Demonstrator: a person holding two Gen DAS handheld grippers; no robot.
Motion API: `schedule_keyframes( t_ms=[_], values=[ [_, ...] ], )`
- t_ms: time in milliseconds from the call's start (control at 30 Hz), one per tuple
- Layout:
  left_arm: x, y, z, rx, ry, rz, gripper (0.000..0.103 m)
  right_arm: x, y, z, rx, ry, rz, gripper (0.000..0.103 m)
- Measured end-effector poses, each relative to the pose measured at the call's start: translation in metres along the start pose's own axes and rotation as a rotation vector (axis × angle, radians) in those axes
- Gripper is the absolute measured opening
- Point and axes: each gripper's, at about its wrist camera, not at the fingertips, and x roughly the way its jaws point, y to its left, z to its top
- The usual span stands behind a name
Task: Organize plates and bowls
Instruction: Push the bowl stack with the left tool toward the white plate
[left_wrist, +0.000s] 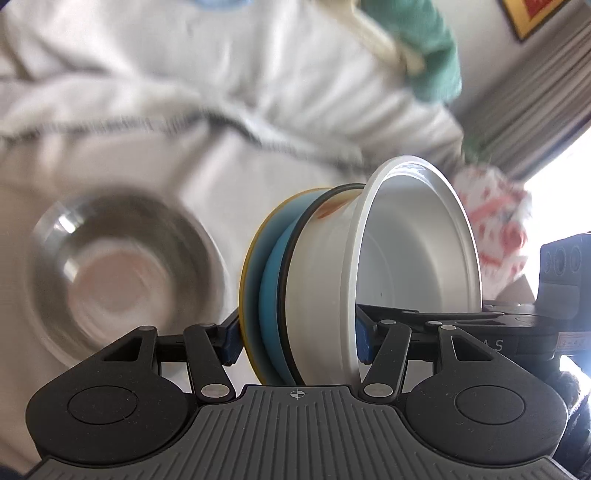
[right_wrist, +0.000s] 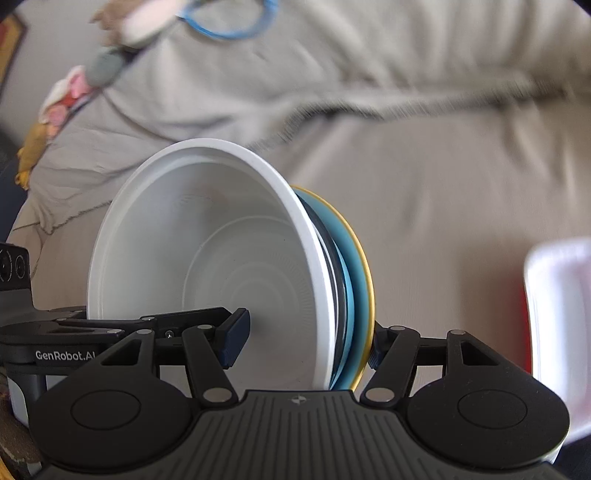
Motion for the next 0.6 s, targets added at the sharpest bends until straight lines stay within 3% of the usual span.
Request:
schedule_keyframes(
  t_ms=[200,333,467,600],
  values=[
    [-0.034,0.06,0.012,-0.088,-0.097,0.089,0.061,0.044,0.061,0.047,-0.106,0.003,0.061,0.063],
    [-0.024,0.104,0.008,-0.161,-0.076,0.118,0.061,0.093,0.083,0.053,-0.113,0.097,0.069,0.063],
    [-0.006,0.124,0.004,-0.162,-0.041,0.143,0.061,0.13,0.085,0.044,-0.086,0.188,0.039,0.063],
    [-0.002,0.139,0.007,-0.186,-0.042,0.099,0.058,0.134,0.085,0.043,-0.106,0.176,0.014,0.063]
  ],
)
